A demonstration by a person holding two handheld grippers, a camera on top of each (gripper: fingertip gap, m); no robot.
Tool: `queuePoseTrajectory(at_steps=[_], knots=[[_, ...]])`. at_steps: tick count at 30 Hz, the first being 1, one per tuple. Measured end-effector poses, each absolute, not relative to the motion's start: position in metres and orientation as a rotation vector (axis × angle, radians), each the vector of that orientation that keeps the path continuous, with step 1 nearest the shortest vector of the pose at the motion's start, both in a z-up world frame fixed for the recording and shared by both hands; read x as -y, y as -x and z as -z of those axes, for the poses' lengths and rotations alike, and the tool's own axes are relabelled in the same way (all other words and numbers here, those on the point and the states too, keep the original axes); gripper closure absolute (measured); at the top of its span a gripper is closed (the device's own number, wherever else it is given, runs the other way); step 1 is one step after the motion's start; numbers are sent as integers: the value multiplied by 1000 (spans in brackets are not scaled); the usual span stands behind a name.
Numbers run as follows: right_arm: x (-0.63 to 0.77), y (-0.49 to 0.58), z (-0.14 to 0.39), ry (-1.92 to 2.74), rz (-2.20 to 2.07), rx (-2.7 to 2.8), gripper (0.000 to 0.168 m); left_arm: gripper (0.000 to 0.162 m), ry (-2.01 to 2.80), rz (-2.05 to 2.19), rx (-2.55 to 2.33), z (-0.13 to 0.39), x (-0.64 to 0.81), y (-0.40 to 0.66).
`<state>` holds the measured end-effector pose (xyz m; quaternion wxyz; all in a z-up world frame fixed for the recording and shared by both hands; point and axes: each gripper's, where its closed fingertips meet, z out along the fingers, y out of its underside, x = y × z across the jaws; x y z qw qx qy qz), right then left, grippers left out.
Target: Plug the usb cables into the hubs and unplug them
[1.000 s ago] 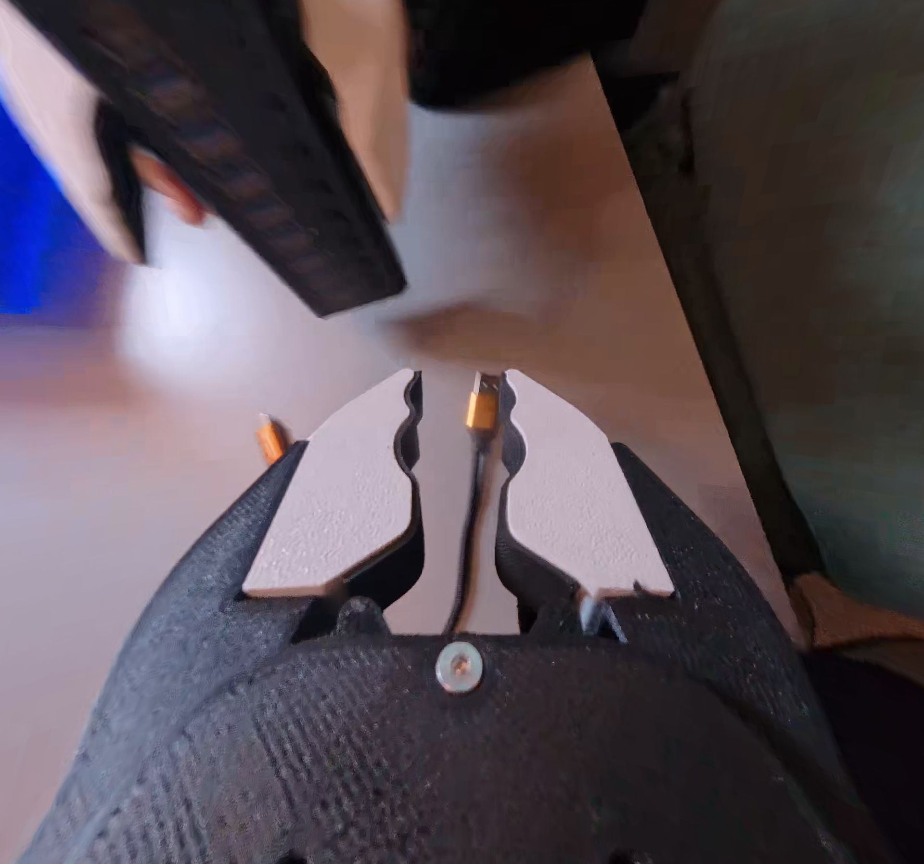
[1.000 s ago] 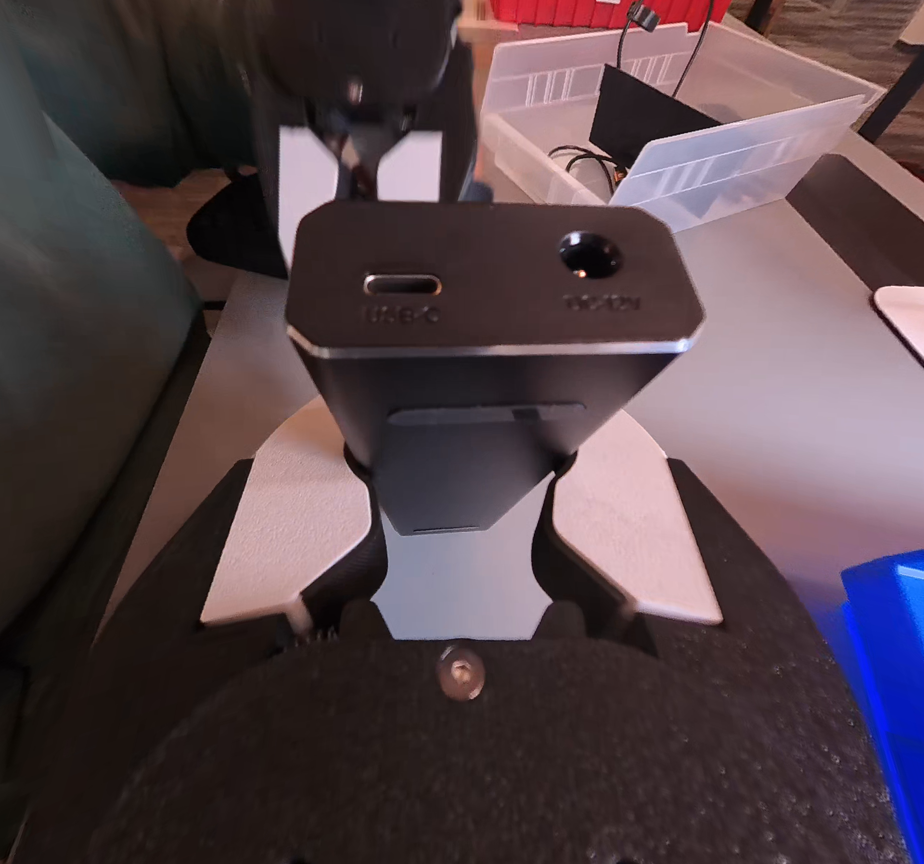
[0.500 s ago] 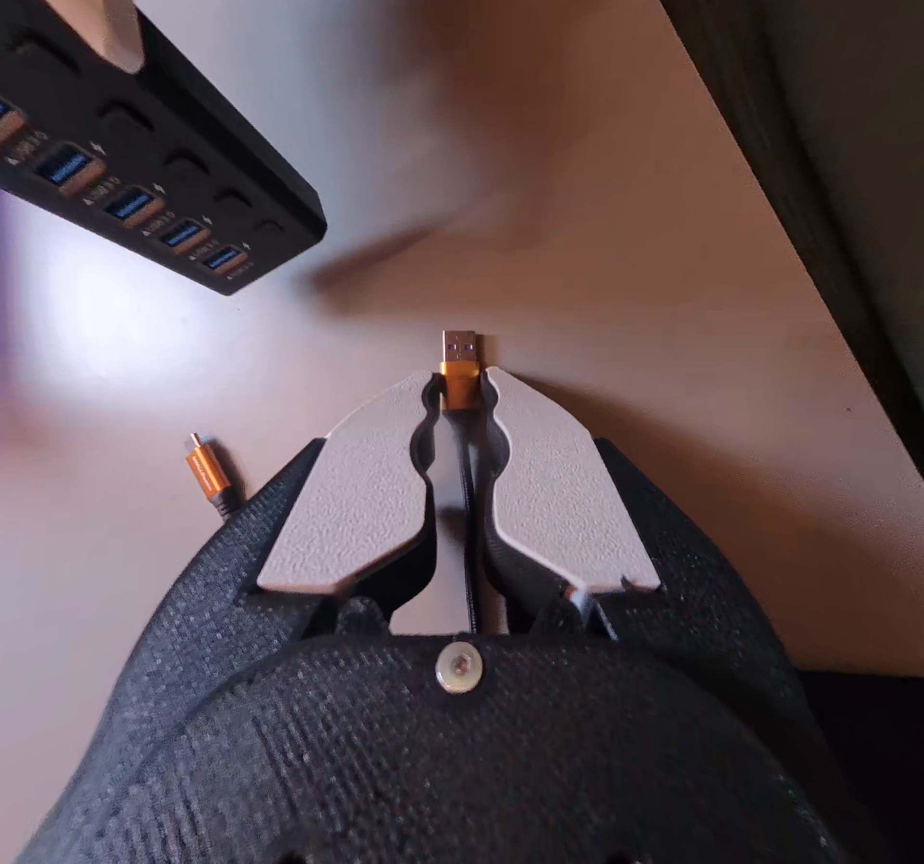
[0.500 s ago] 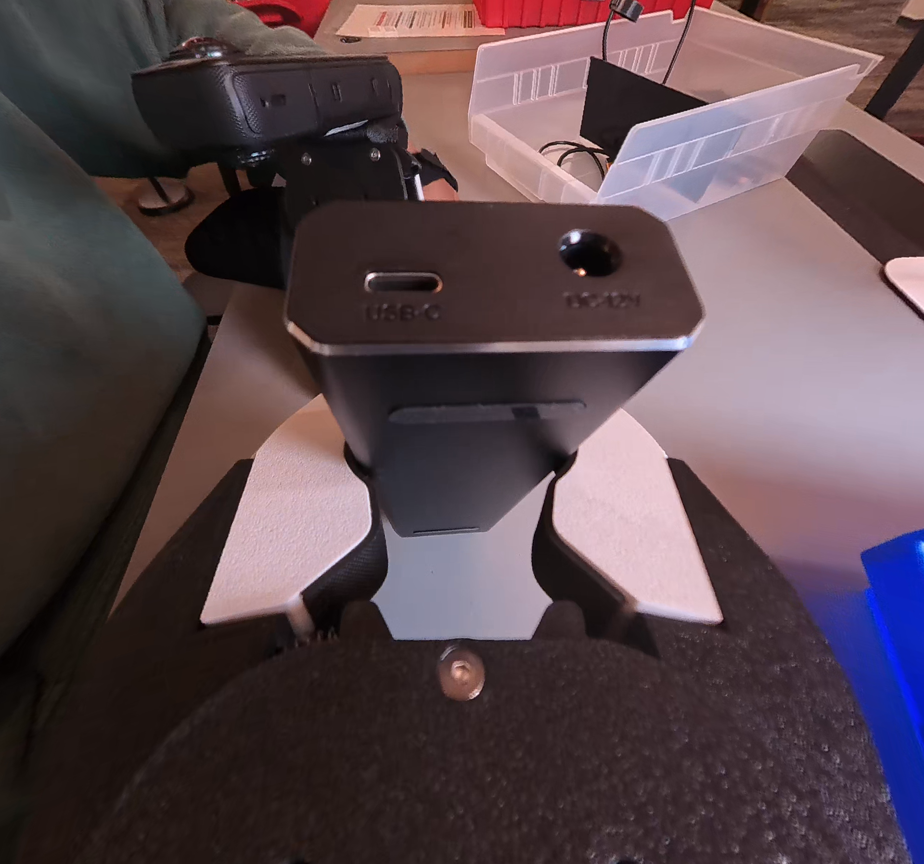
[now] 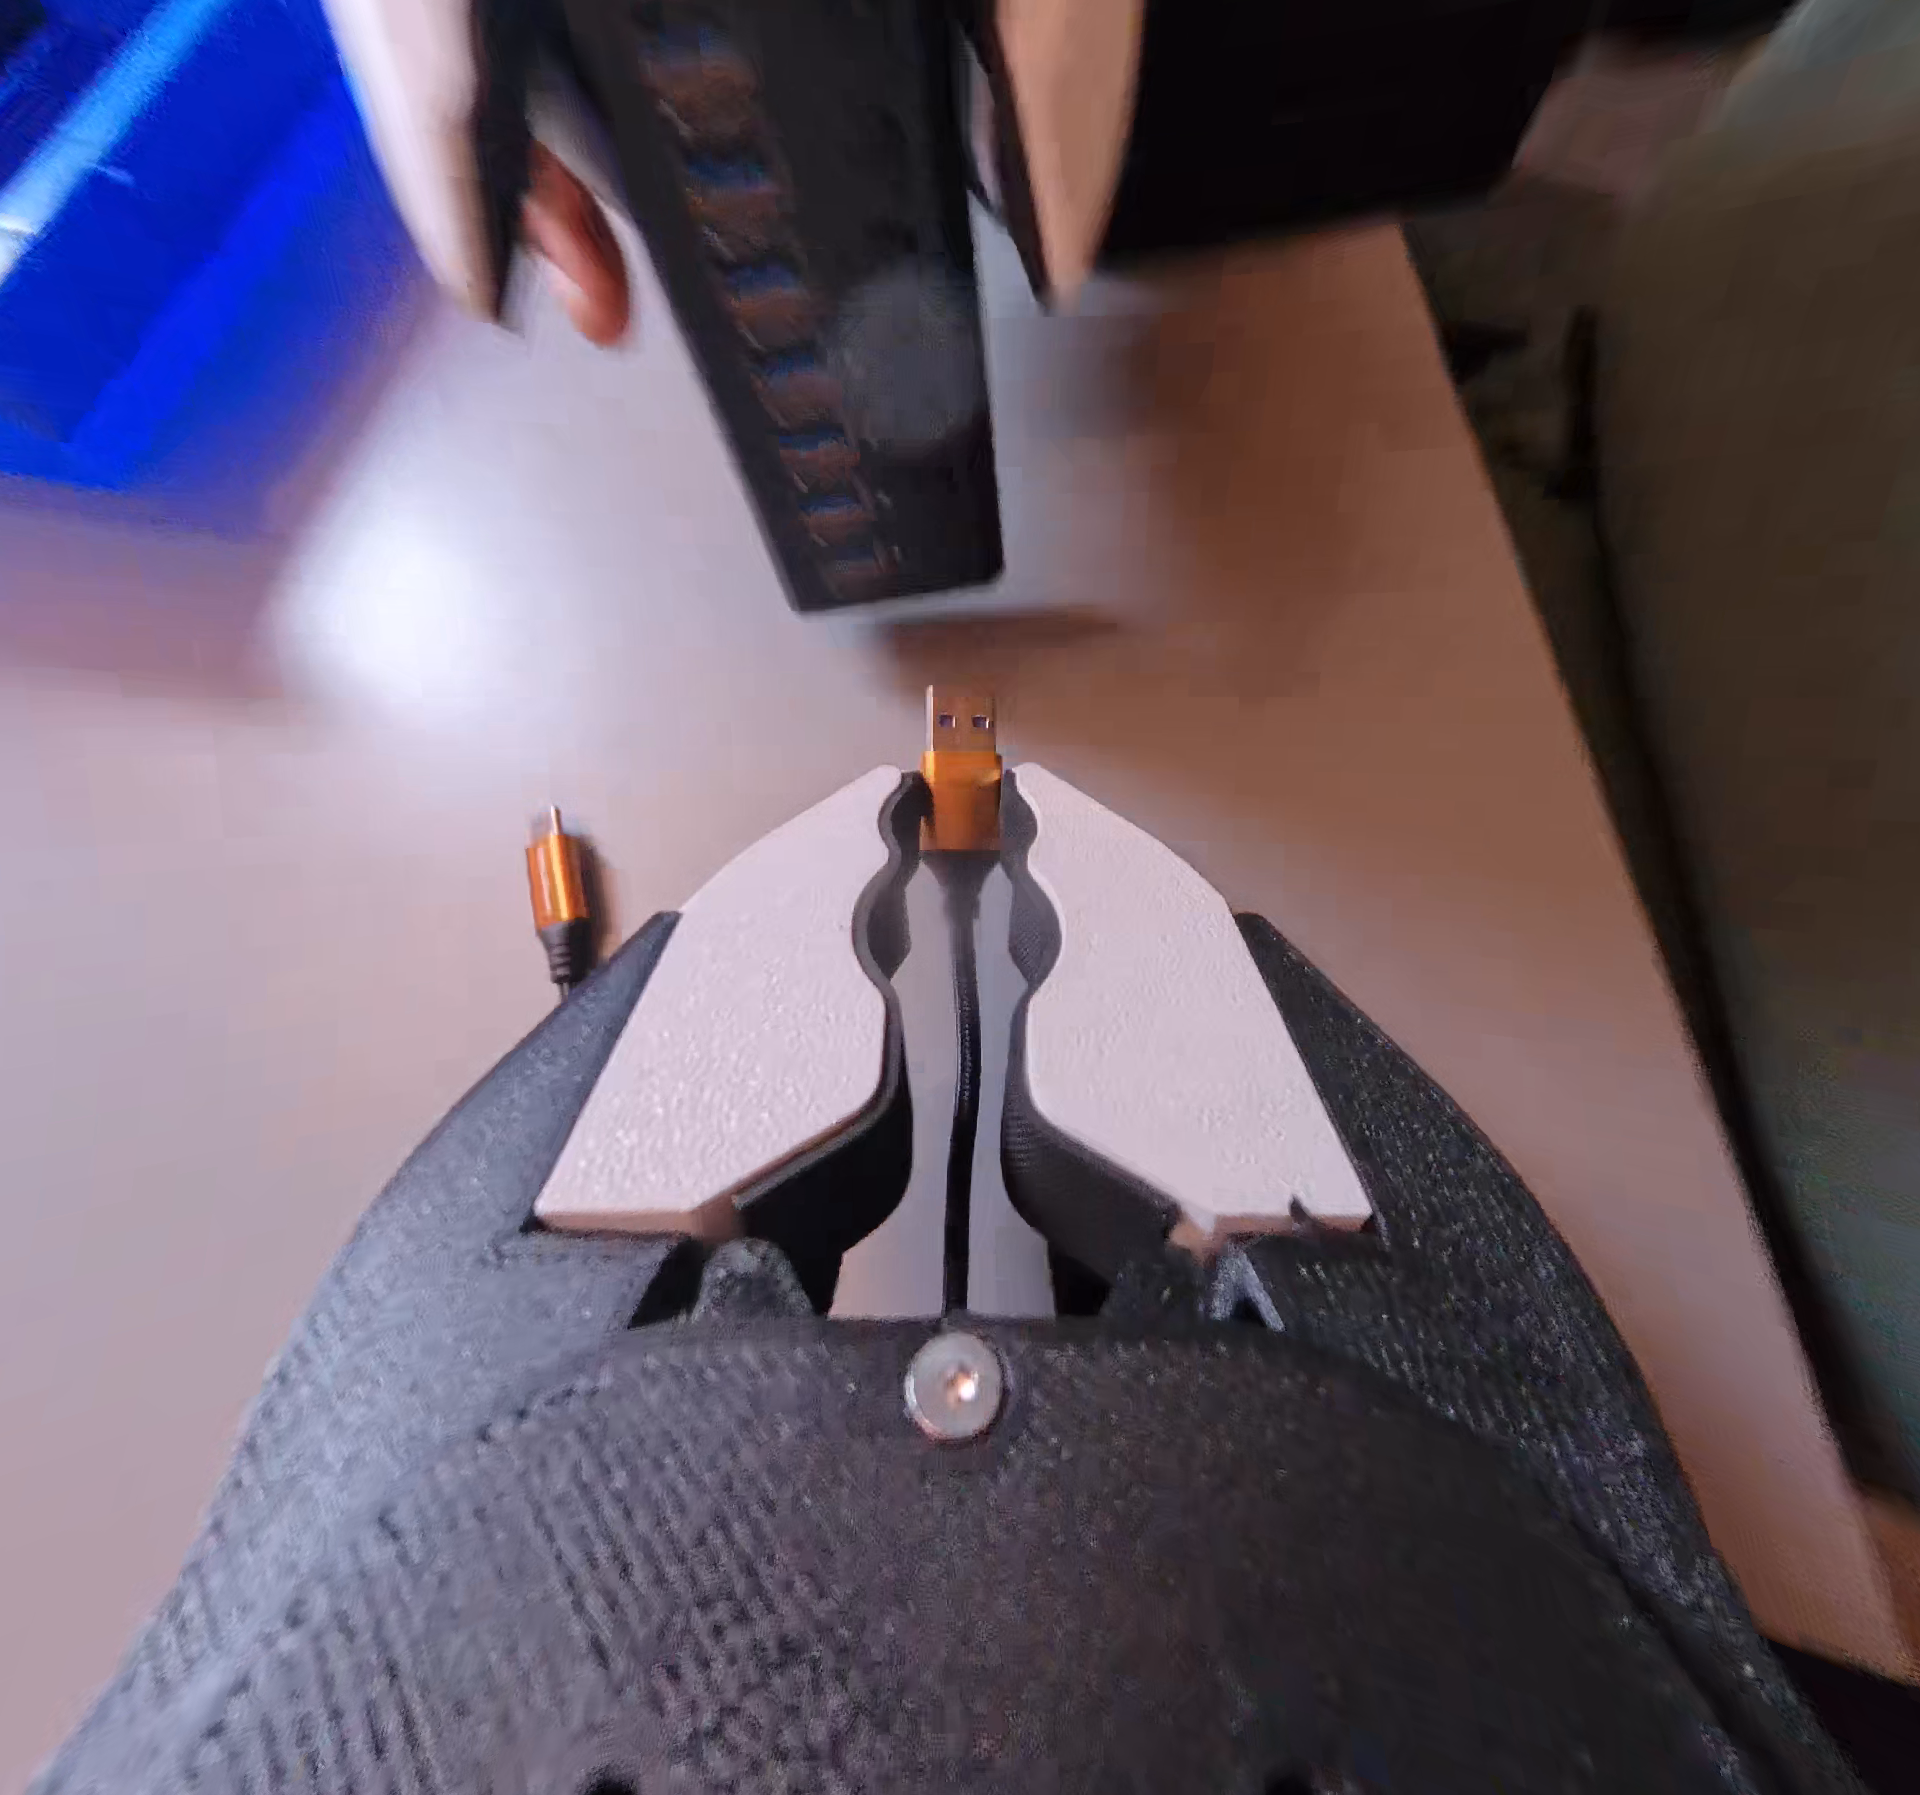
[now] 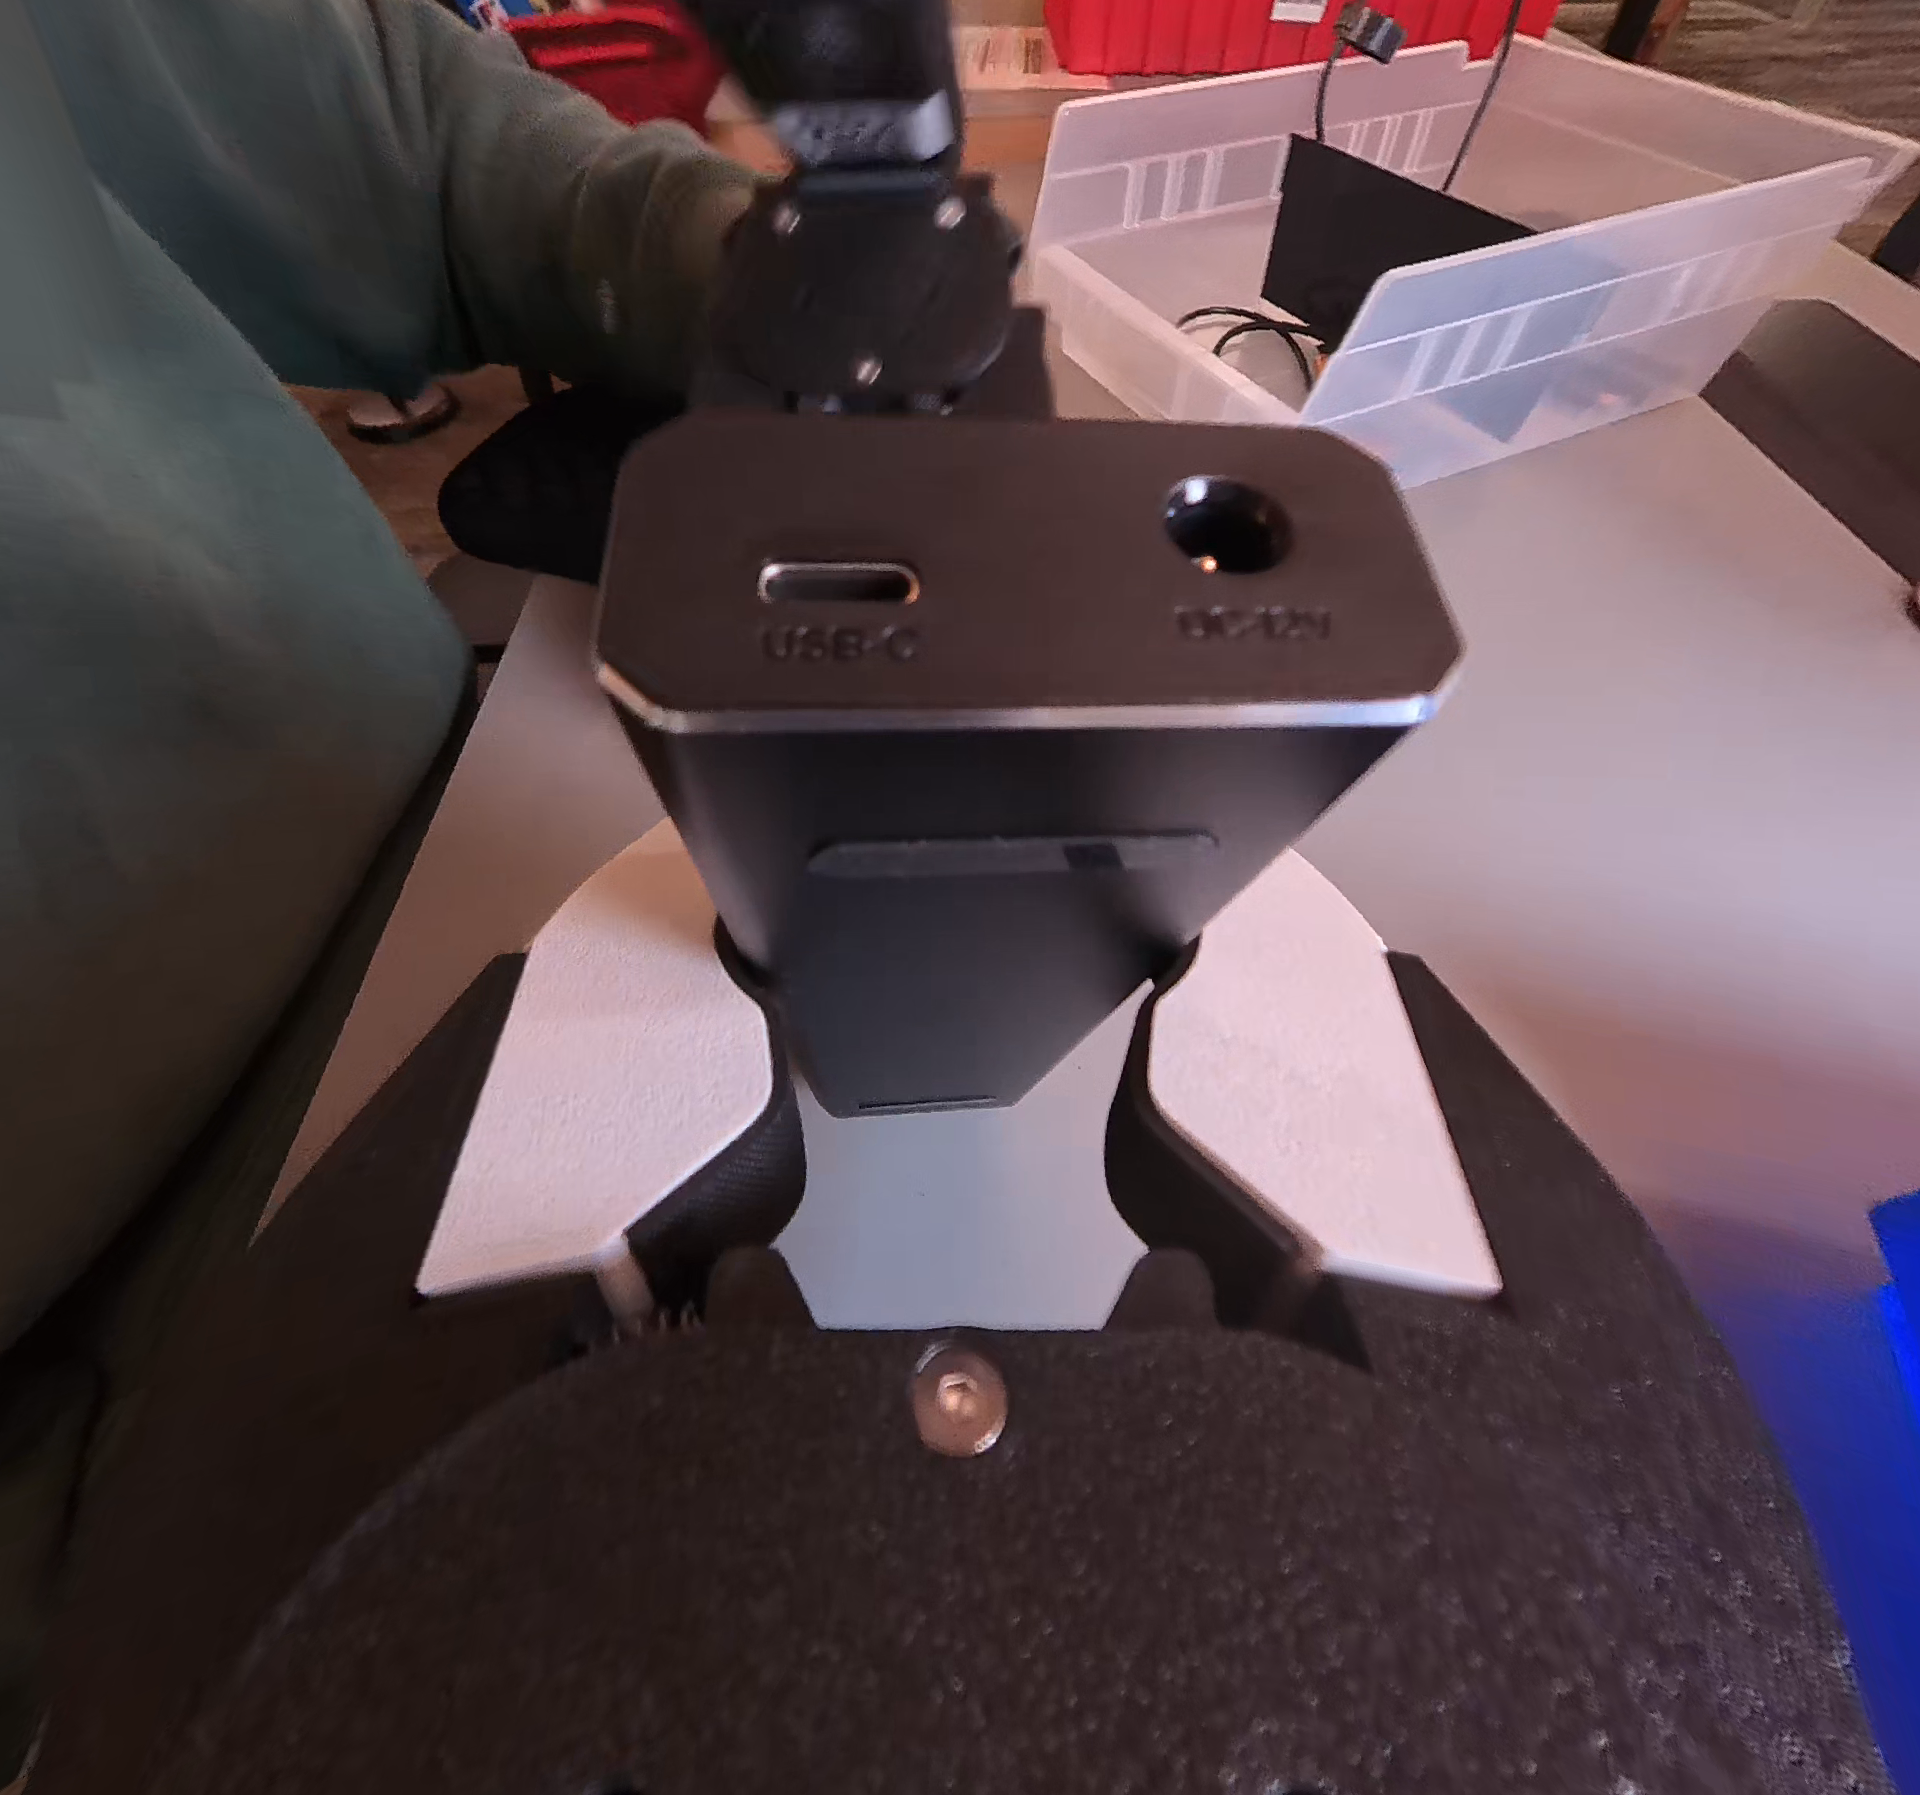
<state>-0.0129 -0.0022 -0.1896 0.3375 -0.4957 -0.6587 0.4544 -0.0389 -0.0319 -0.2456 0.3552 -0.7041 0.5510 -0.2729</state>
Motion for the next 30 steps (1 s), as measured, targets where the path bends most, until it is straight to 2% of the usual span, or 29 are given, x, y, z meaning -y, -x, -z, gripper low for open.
queuePoseTrajectory(at_steps=[4, 7, 30], knots=[[15, 19, 194, 1208, -1137, 1778, 97, 147, 1827, 853, -1266, 194, 17, 27], [20, 22, 198, 1167, -1094, 1800, 97, 147, 1861, 918, -1272, 174, 14, 12], [8, 22, 205, 1175, -799, 1844, 97, 147, 2091, 513, -1619, 183, 7, 6]])
